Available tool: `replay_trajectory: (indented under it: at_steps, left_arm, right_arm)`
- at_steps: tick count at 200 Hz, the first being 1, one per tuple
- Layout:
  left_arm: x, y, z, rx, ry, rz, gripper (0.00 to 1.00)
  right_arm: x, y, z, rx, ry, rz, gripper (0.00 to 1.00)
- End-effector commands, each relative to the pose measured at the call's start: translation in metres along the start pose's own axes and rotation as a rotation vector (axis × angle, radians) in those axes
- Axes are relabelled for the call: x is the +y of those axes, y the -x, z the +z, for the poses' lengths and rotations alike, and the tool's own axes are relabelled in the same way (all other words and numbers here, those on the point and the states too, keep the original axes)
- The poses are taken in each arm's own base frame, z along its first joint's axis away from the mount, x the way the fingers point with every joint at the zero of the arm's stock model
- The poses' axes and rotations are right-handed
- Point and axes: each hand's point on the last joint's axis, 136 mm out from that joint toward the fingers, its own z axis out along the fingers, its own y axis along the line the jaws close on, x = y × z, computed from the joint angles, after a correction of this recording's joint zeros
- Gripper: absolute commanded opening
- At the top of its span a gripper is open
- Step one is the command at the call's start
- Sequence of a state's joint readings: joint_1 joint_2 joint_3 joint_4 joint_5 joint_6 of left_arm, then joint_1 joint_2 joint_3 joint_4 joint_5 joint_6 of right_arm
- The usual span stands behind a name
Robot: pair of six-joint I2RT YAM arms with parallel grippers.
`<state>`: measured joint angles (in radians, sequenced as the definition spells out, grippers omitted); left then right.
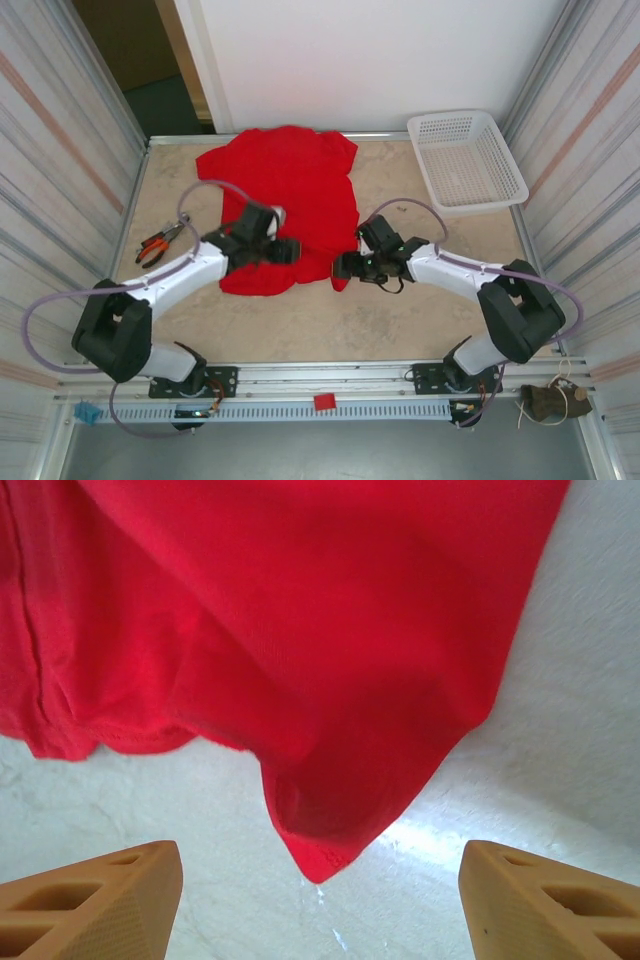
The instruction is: Fold the inside-out t-shirt
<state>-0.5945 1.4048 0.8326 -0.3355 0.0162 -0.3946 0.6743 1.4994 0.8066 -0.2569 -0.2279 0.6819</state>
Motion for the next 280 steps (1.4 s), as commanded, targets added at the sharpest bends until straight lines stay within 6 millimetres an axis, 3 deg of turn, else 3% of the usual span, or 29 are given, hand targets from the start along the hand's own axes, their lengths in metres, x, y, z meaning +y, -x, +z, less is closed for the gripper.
replay_trajectory:
  at_steps: [1, 21, 59, 77, 87, 95, 108, 120, 136, 160, 187, 203, 243, 251, 264, 280]
  left_arm:
    - [0.013, -0.006, 0.001, -0.042, 0.097, -0.003, 0.71]
    - [0.011, -0.007, 0.009, -0.035, 0.103, 0.017, 0.71]
    - [-0.011, -0.012, 0.035, 0.012, 0.045, 0.071, 0.71]
    - [-0.018, -0.018, 0.048, 0.037, 0.03, 0.068, 0.71]
    - [-0.018, -0.022, 0.055, 0.054, 0.03, 0.057, 0.68]
    - [-0.018, -0.024, 0.059, 0.062, 0.03, 0.053, 0.57]
    - [-0.016, -0.025, 0.061, 0.068, 0.042, 0.051, 0.3]
    - [-0.014, -0.023, 0.054, 0.057, 0.05, 0.044, 0.0]
    - [-0.015, -0.016, 0.034, 0.024, 0.042, 0.036, 0.0]
    - [-0.024, -0.011, -0.004, -0.023, -0.022, 0.025, 0.0]
    - [-0.026, -0.024, -0.032, -0.031, -0.08, -0.01, 0.0]
    - [-0.026, -0.036, -0.039, -0.023, -0.113, -0.043, 0.0]
    - [-0.03, -0.06, -0.036, 0.01, -0.154, -0.054, 0.0]
    - [-0.031, -0.063, -0.033, 0.025, -0.158, -0.049, 0.11]
    - [-0.03, -0.066, -0.031, 0.038, -0.136, -0.027, 0.46]
    - [-0.032, -0.062, -0.033, -0.002, -0.08, 0.076, 0.63]
  right_arm:
    - [-0.008, -0.011, 0.008, 0.018, -0.034, 0.018, 0.71]
    - [-0.011, -0.014, 0.012, 0.026, -0.042, 0.021, 0.7]
    - [-0.01, -0.011, 0.024, 0.031, -0.049, 0.021, 0.65]
    - [-0.006, -0.007, 0.027, 0.035, -0.048, 0.014, 0.59]
    - [-0.006, -0.005, 0.029, 0.037, -0.048, 0.009, 0.49]
    - [-0.005, -0.004, 0.029, 0.04, -0.044, 0.005, 0.33]
    - [-0.007, -0.004, 0.028, 0.05, -0.047, -0.007, 0.0]
    - [-0.014, -0.004, 0.021, 0.048, -0.073, -0.025, 0.0]
    - [-0.028, -0.004, 0.001, 0.027, -0.12, -0.055, 0.0]
    - [-0.043, -0.002, -0.048, -0.034, -0.188, -0.095, 0.0]
    - [-0.061, -0.008, -0.093, -0.081, -0.265, -0.097, 0.0]
    - [-0.07, -0.018, -0.099, -0.077, -0.27, -0.069, 0.0]
    - [-0.092, -0.038, -0.084, -0.055, -0.278, 0.007, 0.0]
    - [-0.087, -0.037, -0.083, -0.061, -0.25, 0.012, 0.0]
    - [-0.079, -0.034, -0.085, -0.068, -0.216, 0.007, 0.0]
    - [-0.068, -0.028, -0.091, -0.078, -0.184, -0.01, 0.0]
